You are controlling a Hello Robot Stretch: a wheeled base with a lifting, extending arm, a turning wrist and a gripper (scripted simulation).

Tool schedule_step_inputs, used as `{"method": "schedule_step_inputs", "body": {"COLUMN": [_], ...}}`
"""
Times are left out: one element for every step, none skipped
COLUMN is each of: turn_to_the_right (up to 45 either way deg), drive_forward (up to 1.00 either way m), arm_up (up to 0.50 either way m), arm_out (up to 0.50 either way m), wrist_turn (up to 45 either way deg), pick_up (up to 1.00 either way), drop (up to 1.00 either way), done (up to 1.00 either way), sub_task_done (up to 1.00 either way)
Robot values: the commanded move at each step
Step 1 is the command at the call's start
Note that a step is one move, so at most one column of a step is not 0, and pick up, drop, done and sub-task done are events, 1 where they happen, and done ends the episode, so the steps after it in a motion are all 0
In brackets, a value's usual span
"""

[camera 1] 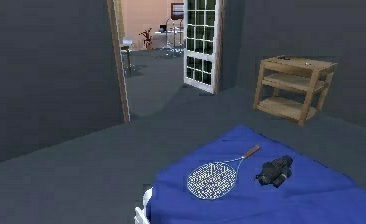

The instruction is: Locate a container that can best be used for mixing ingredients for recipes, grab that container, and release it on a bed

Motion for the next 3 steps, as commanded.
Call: {"method": "schedule_step_inputs", "body": {"turn_to_the_right": [0.0, 0.0, 0.0], "drive_forward": [0.00, 0.00, 0.00], "arm_up": [0.10, 0.00, 0.00], "arm_out": [0.00, -0.08, 0.00], "wrist_turn": [0.0, 0.0, 0.0], "pick_up": [0.00, 0.00, 0.00], "drop": [0.00, 0.00, 0.00], "done": [0.00, 0.00, 1.00], "sub_task_done": [0.00, 0.00, 0.00]}}
